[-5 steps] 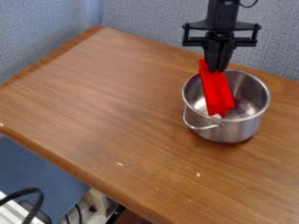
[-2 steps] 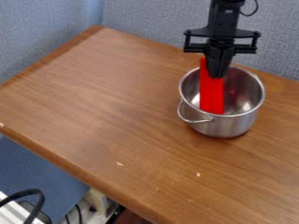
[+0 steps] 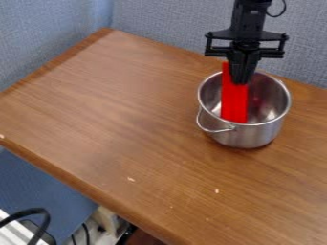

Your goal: Put the red object in the metal pot

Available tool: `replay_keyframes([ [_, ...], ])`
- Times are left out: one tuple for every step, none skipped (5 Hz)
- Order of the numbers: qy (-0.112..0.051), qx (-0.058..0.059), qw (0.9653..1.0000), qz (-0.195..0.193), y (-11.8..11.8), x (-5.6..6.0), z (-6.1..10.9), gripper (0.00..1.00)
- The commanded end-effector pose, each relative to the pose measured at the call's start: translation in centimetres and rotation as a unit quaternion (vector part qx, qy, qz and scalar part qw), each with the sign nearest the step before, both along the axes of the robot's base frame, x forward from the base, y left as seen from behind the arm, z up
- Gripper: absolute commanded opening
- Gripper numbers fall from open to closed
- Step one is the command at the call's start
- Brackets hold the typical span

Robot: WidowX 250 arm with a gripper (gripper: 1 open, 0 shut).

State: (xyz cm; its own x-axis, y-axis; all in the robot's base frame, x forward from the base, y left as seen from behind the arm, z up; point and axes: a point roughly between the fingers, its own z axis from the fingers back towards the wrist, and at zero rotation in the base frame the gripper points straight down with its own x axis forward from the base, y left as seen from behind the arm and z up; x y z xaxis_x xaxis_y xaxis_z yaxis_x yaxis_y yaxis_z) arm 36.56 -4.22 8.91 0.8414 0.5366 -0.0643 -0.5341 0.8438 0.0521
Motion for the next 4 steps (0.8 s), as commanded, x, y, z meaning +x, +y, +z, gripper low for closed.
replay_keyframes([
  [-0.005, 0.003, 1.0, -0.001, -0.4, 0.1, -0.2, 0.0],
  [-0.007, -0.004, 1.0, 0.003, -0.2, 0.2, 0.3, 1.0],
  [-0.009, -0.009, 0.9999, 0.006, -0.1, 0.3, 0.7, 0.0],
  [-0.011, -0.012, 0.9998, 0.009, 0.0, 0.4, 0.9, 0.0],
])
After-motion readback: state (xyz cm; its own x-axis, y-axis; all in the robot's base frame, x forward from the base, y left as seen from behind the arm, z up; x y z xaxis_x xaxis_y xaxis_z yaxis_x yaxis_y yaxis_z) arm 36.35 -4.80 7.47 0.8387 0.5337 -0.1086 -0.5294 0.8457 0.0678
